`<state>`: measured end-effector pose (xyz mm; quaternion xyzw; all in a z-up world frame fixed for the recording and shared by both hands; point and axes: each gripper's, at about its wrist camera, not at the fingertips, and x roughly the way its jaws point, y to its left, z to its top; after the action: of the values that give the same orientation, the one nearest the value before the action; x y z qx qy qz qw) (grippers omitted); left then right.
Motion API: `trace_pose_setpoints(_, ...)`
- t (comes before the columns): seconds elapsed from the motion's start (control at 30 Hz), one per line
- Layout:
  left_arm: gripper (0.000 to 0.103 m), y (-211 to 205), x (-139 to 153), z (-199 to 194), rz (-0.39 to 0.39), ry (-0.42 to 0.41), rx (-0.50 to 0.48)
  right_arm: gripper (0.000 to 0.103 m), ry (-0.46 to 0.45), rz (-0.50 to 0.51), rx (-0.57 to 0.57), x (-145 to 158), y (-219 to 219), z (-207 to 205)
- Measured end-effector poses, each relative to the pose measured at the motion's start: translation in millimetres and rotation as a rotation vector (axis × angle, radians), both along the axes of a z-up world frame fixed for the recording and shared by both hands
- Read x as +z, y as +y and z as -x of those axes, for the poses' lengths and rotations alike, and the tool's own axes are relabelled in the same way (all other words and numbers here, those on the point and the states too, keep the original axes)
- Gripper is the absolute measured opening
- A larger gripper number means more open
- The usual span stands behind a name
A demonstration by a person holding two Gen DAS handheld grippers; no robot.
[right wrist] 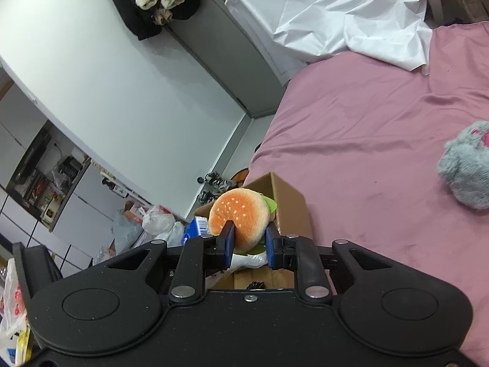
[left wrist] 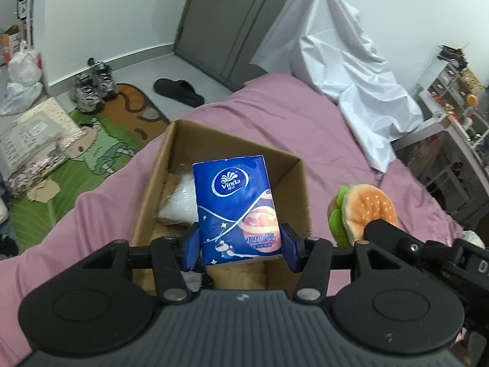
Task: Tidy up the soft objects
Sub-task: 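Carry the tissue pack with the left gripper and burger with the right over the box, then open both grippers to drop the tissue pack and burger into the box, then move both tools toward the grey fuzzy plush on the bed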
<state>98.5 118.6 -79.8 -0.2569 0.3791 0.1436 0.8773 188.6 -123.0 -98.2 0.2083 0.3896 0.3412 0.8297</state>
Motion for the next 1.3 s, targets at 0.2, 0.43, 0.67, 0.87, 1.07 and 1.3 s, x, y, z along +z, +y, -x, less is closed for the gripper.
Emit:
trace_pose_setpoints(0.2, 0.058, 7.5, -2.7, 1.1, 0.005, 0.019, 0.029, 0.021, 0.014, 0.007, 0.018, -5.9, 9.2, 2.6)
trace_pose_setpoints(0.43, 0.071, 9.1, 4.0, 7.5, -0.017, 0.013, 0.049, 0.031, 0.018, 0.009, 0.047, -5.8, 16.1, 1.5)
trace_pose_setpoints(0.67, 0.077, 7.7, 2.6, 12.1, -0.025, 0.018, 0.074, 0.041, 0.02, -0.003, 0.038, -5.8, 5.2, 2.7)
trace_pose_setpoints(0.87, 0.08, -4.8, 8.2, 10.9, -0.075, 0.013, 0.029, 0.055, 0.006, -0.001, -0.011, 1.3, -20.0, 2.3)
trace_pose_setpoints(1.07, 0.087, -19.0, 23.1, 11.4, -0.139, -0.012, -0.03, 0.073, -0.044, 0.02, -0.026, 14.9, -42.8, 4.4)
trace_pose_setpoints(1.3, 0.088, -36.4, 41.3, 13.8, -0.207, -0.012, -0.105, 0.093, -0.126, 0.09, -0.04, 34.2, -67.7, 8.9)
